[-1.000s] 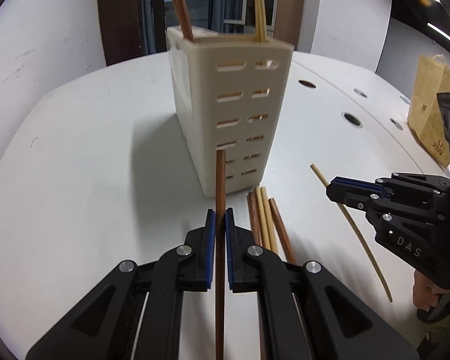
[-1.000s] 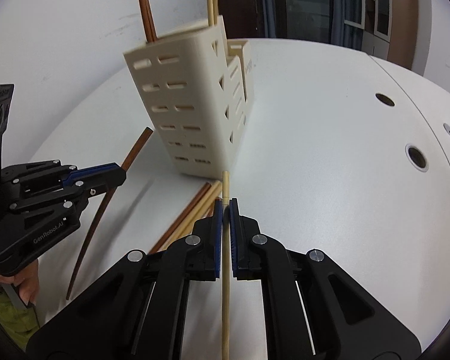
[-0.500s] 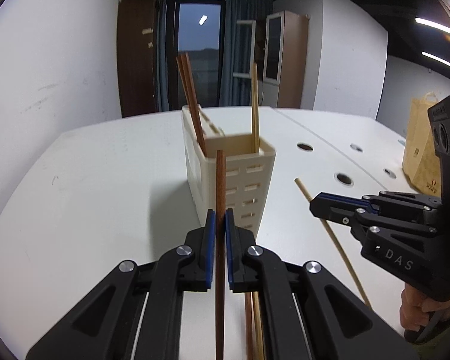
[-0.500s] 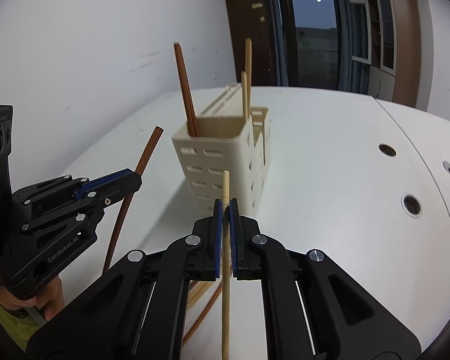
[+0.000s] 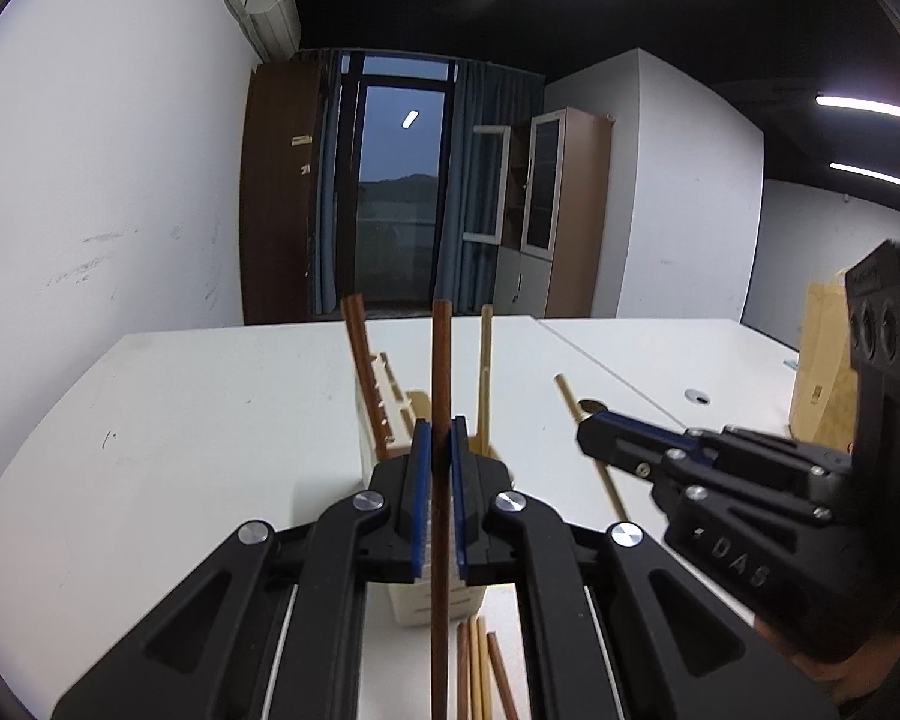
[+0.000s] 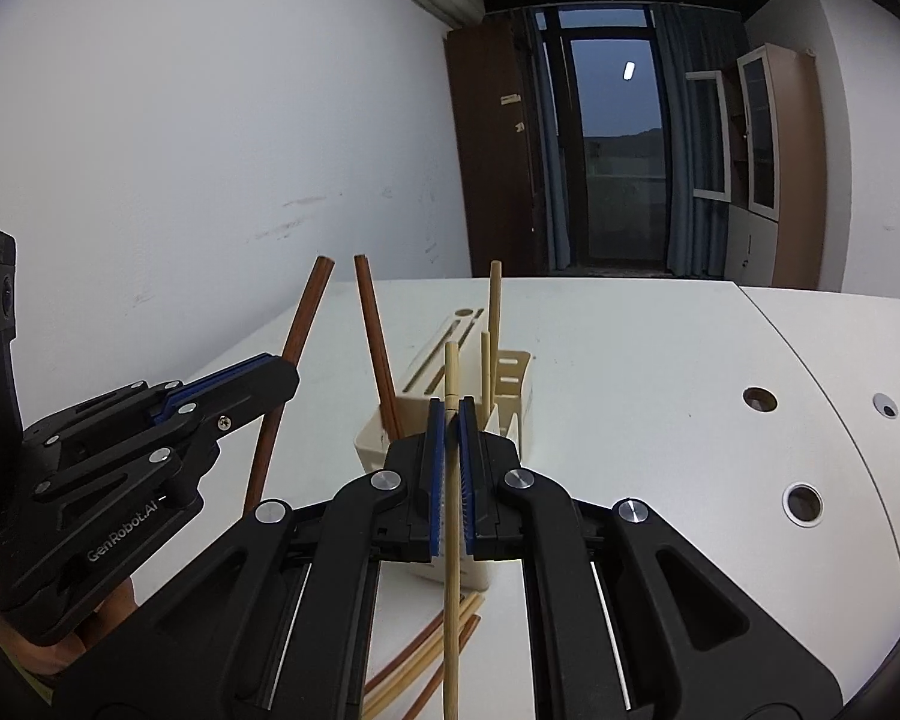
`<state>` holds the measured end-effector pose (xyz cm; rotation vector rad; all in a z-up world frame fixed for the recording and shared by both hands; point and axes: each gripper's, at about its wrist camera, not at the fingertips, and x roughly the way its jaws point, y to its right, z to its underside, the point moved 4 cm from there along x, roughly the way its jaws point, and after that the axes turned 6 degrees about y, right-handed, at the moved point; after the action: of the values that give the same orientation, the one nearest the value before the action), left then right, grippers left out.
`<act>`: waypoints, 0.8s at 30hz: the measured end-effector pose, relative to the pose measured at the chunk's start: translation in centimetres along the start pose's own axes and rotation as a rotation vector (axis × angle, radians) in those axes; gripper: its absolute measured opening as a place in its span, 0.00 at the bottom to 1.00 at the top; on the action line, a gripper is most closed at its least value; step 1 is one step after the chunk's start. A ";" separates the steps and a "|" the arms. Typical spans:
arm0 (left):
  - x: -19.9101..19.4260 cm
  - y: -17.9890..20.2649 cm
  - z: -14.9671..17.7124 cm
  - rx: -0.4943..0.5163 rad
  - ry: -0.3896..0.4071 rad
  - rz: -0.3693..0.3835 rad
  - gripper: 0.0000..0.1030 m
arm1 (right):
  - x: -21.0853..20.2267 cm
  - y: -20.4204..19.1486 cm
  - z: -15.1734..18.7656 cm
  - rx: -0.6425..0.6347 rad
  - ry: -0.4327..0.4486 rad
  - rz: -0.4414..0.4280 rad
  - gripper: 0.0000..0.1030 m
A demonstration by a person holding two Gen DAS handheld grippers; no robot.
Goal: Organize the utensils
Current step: 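Lift both held chopsticks upright and carry them above the holder, then lower both held chopsticks into the holder openings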
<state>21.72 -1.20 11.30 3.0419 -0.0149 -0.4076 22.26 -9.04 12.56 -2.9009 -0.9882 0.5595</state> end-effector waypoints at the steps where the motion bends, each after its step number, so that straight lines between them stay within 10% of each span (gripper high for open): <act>1: -0.1 0.1 -0.2 0.005 0.013 0.001 0.06 | 0.1 0.0 -0.1 -0.002 0.008 -0.004 0.04; 24: -0.3 -1.6 -3.7 -0.065 0.331 0.001 0.06 | 2.5 2.0 -3.3 0.025 0.298 -0.103 0.04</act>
<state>22.37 0.64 14.84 3.0028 0.0157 0.0969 26.42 -8.89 14.52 -2.7791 -1.0666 0.1262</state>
